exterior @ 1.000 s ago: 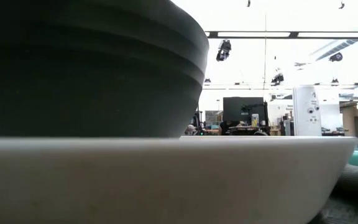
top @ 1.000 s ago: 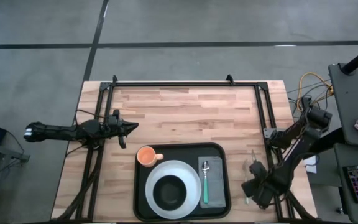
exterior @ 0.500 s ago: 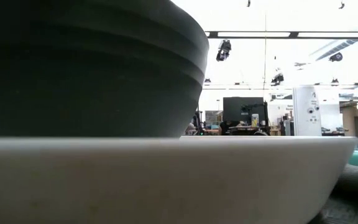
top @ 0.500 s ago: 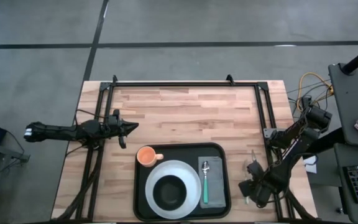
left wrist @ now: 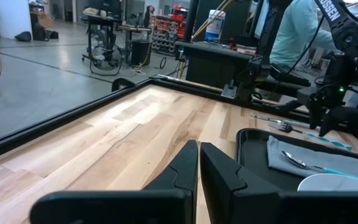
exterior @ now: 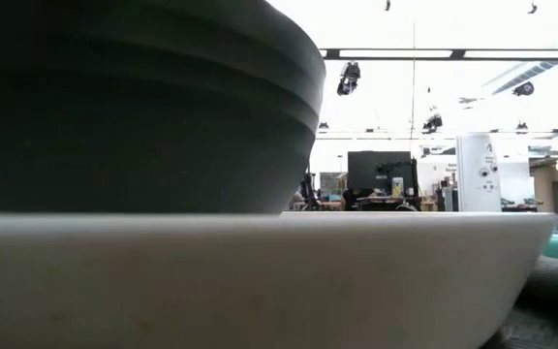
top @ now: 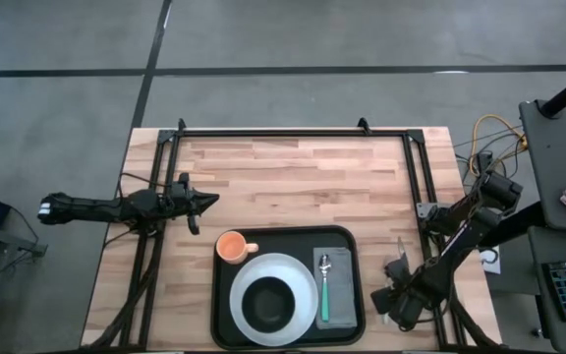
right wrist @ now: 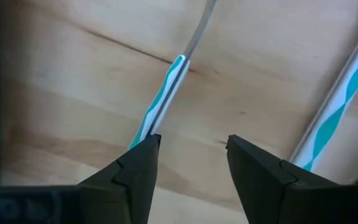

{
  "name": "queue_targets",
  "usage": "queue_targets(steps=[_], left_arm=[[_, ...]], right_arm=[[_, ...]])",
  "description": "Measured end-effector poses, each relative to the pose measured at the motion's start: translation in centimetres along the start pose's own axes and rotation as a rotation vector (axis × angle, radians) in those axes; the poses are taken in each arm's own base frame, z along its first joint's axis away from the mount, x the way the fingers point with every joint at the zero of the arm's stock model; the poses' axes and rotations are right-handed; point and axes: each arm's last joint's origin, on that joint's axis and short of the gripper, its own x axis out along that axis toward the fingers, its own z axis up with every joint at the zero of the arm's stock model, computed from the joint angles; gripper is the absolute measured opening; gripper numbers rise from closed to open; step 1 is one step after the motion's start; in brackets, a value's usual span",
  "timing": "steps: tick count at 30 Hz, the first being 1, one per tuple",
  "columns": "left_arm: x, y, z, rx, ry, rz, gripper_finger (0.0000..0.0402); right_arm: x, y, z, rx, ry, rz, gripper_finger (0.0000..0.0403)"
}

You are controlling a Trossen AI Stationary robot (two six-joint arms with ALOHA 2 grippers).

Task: Set up tray
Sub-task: Put the blue patterned fork on top of the gray napkin on the black tray to the right of the green spoon

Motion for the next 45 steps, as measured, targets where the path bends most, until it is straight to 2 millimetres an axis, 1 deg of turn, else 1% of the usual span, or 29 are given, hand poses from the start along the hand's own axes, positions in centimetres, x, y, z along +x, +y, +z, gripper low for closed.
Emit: queue_targets(steps=[8,16,19,28,32,37,44,45], left_arm=[[0.0,0.0,0.0,0.000,0.000,0.001,0.0000],[0.0,0.0,0.0,0.000,0.000,0.000,0.0000],[0.0,0.0,0.0,0.000,0.000,0.000,0.0000],[0.0,0.0,0.0,0.000,0.001,0.000,0.0000],[0.0,0.0,0.0,0.000,0.001,0.000,0.0000],[0.0,0.0,0.0,0.000,0.001,0.000,0.0000],[0.0,0.0,0.0,0.000,0.001,0.000,0.0000],[0.0,0.0,0.0,0.000,0.001,0.001,0.0000]], right_arm=[[-1.1,1.1,-0.2,0.019,-0.017,0.076,0.0175],[-1.6,2.4,0.8,0.076,-0.043,0.126,0.0173],[-1.3,2.5,1.0,0.085,-0.051,0.116,0.0169],[1.1,2.5,0.6,0.067,-0.052,0.025,0.0151],[1.4,2.7,0.5,0.069,-0.048,0.030,0.0142],[1.5,2.7,0.5,0.068,-0.044,0.027,0.0112],[1.4,2.7,0.4,0.067,-0.028,0.020,0.0028],[1.4,2.7,0.4,0.064,-0.026,0.019,0.0021]])
